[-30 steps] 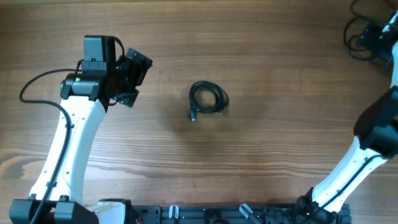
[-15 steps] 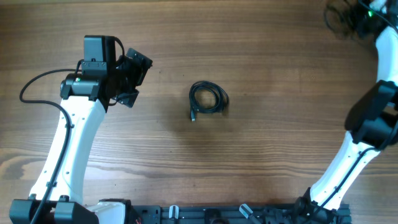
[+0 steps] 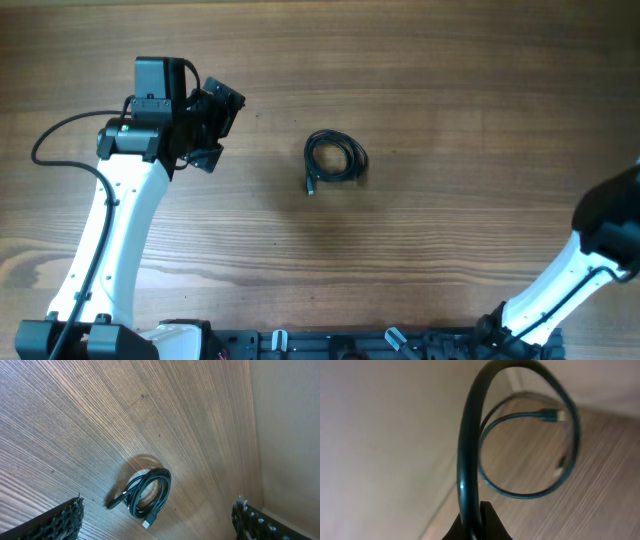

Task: Untangle cables

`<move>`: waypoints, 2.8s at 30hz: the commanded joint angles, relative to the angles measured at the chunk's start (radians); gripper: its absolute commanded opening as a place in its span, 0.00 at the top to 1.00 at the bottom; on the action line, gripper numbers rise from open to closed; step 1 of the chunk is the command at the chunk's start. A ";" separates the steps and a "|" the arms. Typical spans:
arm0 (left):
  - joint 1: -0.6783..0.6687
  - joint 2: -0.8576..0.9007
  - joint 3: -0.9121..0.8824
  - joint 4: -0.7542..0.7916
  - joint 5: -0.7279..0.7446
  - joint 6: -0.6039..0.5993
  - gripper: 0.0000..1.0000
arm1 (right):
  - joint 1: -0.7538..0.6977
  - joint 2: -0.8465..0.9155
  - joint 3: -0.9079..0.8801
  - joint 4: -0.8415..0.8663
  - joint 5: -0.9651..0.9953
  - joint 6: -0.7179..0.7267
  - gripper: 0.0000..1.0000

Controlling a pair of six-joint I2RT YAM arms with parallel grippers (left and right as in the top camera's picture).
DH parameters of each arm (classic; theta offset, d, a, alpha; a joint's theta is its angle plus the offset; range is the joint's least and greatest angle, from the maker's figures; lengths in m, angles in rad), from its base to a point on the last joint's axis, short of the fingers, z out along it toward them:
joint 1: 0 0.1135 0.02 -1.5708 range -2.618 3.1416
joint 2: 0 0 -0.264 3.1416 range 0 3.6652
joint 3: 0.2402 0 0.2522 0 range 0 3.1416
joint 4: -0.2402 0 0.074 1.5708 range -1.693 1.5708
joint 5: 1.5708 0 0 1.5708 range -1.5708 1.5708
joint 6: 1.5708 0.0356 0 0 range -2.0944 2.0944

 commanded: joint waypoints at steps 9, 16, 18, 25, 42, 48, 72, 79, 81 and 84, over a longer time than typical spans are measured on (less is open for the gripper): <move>-0.005 -0.002 0.002 -0.023 -0.017 0.024 0.03 | 0.133 0.216 -0.028 -0.036 -0.169 -0.152 0.00; -0.005 -0.002 0.002 -0.021 -0.017 0.024 0.02 | 0.063 0.037 -0.024 -0.052 -0.172 -0.201 0.00; -0.005 -0.002 0.002 -0.019 -0.018 0.024 0.02 | 0.046 0.016 -0.024 -0.078 -0.219 -0.204 0.00; -0.005 -0.002 0.002 0.003 -0.017 0.290 0.00 | 0.026 -0.141 -0.024 -0.357 -0.474 -0.204 0.00; 0.110 -0.002 0.002 -0.145 -0.024 0.378 0.00 | 0.665 -0.435 -0.166 -0.790 -0.604 -0.527 0.00; 0.133 -0.002 0.002 -0.264 -0.024 0.409 0.00 | 0.938 -0.433 -0.519 -0.477 -0.518 -0.463 0.21; 0.095 -0.002 0.002 -0.277 -0.025 0.465 0.00 | 1.040 -0.100 -0.765 -0.076 -0.421 -0.619 0.59; 0.095 -0.002 0.002 -0.277 -0.025 0.465 0.00 | 1.040 -0.100 -0.765 -0.076 -0.394 -0.623 0.69; 0.095 -0.002 0.002 -0.277 -0.025 0.465 0.00 | 1.040 -0.096 -0.766 -0.075 -0.391 -0.622 0.70; 0.095 -0.002 0.002 -0.277 -0.025 0.465 0.00 | 1.040 -0.072 -0.766 -0.075 -0.391 -0.621 0.70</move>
